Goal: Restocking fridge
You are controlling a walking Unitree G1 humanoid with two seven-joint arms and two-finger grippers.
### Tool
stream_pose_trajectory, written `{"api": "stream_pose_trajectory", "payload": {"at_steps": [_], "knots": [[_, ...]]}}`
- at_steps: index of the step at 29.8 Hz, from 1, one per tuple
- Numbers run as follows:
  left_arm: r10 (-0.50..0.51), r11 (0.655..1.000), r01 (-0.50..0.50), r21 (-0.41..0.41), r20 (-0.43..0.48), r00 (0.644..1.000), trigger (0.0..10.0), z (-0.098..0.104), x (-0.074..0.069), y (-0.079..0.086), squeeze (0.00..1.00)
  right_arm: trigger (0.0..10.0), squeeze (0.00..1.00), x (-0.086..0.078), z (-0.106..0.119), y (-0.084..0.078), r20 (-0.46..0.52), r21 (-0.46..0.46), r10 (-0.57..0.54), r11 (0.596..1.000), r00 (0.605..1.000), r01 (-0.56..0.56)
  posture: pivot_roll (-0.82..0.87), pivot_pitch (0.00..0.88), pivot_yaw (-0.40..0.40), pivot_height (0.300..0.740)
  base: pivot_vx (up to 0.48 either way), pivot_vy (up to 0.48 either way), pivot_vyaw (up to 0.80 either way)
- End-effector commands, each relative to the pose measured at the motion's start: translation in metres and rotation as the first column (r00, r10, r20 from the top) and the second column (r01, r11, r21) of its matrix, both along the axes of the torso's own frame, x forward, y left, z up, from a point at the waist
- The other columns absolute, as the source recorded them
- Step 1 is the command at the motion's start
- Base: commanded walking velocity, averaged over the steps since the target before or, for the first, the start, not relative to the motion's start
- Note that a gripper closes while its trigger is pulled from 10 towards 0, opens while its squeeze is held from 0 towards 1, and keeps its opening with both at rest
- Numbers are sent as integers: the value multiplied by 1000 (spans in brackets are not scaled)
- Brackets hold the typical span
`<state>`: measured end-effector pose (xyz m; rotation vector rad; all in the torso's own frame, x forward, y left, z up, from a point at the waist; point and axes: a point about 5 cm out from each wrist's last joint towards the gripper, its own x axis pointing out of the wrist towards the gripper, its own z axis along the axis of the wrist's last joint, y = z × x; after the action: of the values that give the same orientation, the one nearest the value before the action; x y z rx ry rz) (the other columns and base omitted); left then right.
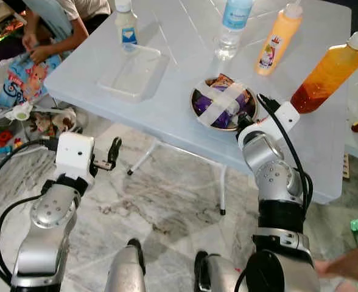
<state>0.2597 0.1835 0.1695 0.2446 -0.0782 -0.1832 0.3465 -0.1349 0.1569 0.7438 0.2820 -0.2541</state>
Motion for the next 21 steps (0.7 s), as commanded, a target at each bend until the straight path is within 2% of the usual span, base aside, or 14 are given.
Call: {"api": "stream_pose_trajectory", "payload": {"at_steps": [1, 8, 14, 15, 16, 21], "knots": [[-16, 1000, 16, 5, -9, 1000, 10000, -1, -2, 1, 0, 10000, 0, -3, -22, 14, -103, 51, 25, 998, 994, -20, 150, 190, -13, 740, 0, 0, 0], [9, 1000, -9, -3, -27, 1000, 10000, -6, 2, 3, 0, 10000, 0, 0, -20, 6, -98, 51, -8, 999, 995, 13, 121, 176, 3, 740, 0, 0, 0], [-51, 999, 51, -6, -26, 998, 10000, -5, 13, -6, 0, 10000, 0, 4, -9, -9, -52, 54, -55, 997, 997, 58, 73, 170, 23, 740, 0, 0, 0], [-57, 998, 57, 1, -27, 998, 10000, -7, 14, -7, 0, 5412, 0, 4, -10, -12, -50, 62, -72, 995, 996, 75, 73, 170, 23, 740, 0, 0, 0], [-53, 999, 53, -2, -29, 998, 10000, -8, 15, -6, 0, 0, 0, 3, -11, -14, -56, 64, -81, 994, 995, 84, 66, 166, 38, 740, 0, 0, 0], [-79, 997, 79, -1, -43, 996, 10000, -7, 16, -6, 0, 0, 0, 4, -6, -19, -41, 92, -121, 988, 992, 125, 60, 173, 75, 740, 0, 0, 0]]}}
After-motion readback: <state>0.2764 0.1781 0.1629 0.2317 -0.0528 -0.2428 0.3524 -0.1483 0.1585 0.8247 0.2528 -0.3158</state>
